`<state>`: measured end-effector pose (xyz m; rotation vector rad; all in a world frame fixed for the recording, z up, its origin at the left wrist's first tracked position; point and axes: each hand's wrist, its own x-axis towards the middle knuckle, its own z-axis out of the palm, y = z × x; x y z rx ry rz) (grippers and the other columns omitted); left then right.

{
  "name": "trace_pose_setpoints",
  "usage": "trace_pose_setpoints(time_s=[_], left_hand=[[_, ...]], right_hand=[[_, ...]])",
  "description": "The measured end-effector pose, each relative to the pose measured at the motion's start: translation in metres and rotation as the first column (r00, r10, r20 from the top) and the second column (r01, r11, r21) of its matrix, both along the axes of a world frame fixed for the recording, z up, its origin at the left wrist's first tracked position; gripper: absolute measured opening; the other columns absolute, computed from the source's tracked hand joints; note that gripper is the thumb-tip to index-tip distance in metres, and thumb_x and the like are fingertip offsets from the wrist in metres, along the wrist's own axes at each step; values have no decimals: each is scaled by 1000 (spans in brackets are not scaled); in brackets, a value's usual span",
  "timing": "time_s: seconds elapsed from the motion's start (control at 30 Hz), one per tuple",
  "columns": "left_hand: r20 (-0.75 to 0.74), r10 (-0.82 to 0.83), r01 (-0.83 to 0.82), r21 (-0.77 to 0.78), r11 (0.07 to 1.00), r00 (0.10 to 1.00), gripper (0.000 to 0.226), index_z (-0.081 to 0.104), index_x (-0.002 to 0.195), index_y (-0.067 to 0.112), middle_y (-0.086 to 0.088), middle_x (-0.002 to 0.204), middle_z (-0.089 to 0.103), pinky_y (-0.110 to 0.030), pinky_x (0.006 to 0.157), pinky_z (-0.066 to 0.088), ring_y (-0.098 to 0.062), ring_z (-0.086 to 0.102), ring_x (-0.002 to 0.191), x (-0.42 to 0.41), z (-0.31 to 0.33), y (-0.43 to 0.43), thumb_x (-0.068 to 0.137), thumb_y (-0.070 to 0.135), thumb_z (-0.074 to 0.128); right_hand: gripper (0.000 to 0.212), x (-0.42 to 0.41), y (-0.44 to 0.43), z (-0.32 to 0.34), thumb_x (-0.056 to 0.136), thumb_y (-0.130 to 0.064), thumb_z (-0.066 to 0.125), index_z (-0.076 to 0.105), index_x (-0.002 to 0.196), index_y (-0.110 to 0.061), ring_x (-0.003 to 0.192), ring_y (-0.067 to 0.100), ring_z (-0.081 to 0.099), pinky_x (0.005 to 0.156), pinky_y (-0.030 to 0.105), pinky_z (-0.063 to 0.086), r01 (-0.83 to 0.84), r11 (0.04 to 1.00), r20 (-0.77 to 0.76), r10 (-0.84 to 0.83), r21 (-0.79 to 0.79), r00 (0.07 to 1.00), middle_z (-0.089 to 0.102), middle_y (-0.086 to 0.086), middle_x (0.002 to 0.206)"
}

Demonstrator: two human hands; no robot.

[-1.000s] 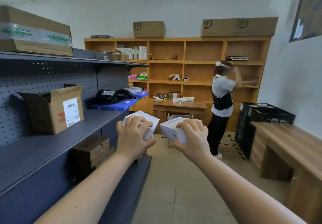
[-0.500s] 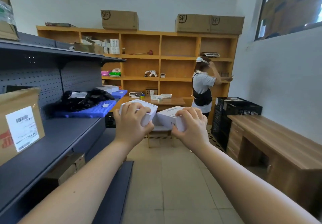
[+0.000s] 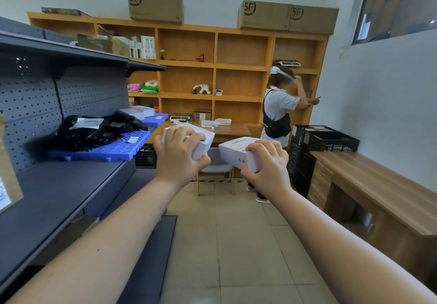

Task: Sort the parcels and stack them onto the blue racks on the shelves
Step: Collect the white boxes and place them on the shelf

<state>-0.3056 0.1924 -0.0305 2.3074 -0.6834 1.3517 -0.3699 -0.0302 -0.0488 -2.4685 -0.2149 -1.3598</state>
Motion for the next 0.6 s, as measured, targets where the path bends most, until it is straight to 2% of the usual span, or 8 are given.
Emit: trace_pose_setpoints(time_s=[0.2, 0.3, 0.6], left_hand=[[36, 10, -13, 69, 998, 999, 37, 65, 103, 24, -1, 107, 57, -43, 83, 33, -21, 41, 106, 62, 4, -30, 74, 45, 57], [37, 30, -31, 48, 998, 999, 35, 65, 101, 25, 0, 105, 56, -43, 82, 33, -20, 41, 106, 101, 10, -47, 72, 44, 58], [21, 142, -141, -21, 990, 990, 36, 65, 104, 25, 0, 110, 55, -45, 86, 34, -20, 40, 109, 197, 27, -91, 73, 43, 61]], right_hand=[[39, 76, -33, 3, 74, -33, 69, 53, 109, -24, 115, 20, 39, 96, 51, 31, 22, 998, -35, -19, 64, 999, 53, -3, 114], [40, 118, -53, 13, 74, -32, 69, 53, 109, -23, 115, 21, 39, 97, 54, 32, -3, 999, -18, 4, 44, 1000, 54, -2, 114], [41, 229, -98, 38, 74, -27, 74, 55, 110, -21, 114, 21, 40, 97, 51, 30, -86, 995, 55, 83, 51, 995, 55, 0, 116]])
